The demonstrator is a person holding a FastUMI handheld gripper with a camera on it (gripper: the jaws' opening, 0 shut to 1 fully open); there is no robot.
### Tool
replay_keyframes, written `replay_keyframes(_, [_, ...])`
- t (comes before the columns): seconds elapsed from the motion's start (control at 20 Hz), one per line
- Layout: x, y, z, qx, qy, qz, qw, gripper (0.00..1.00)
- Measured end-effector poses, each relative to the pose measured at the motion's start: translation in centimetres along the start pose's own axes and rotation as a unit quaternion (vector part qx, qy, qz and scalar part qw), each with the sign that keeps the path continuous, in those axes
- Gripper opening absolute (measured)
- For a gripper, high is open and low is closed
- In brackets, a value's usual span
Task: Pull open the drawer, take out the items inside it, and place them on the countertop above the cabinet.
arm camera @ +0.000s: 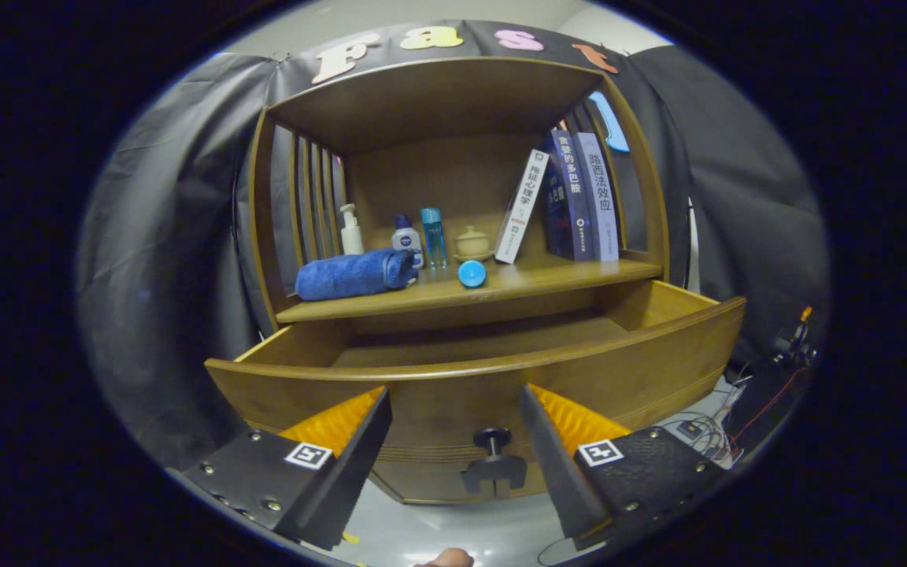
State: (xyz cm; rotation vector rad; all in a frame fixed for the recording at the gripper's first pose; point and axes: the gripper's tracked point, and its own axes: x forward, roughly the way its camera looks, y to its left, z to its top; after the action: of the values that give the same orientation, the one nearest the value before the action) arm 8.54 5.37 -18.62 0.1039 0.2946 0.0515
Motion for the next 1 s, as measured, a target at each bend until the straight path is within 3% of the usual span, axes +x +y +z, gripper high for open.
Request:
replay_keyframes(0.3, [0.3, -0.7, 0.0, -0.02, -0.01, -0.013, 1.0, 0.98])
replay_keyframes(1.0, [2.7, -1.4, 0.7, -0.019, -0.003, 0.004, 1.0, 0.98])
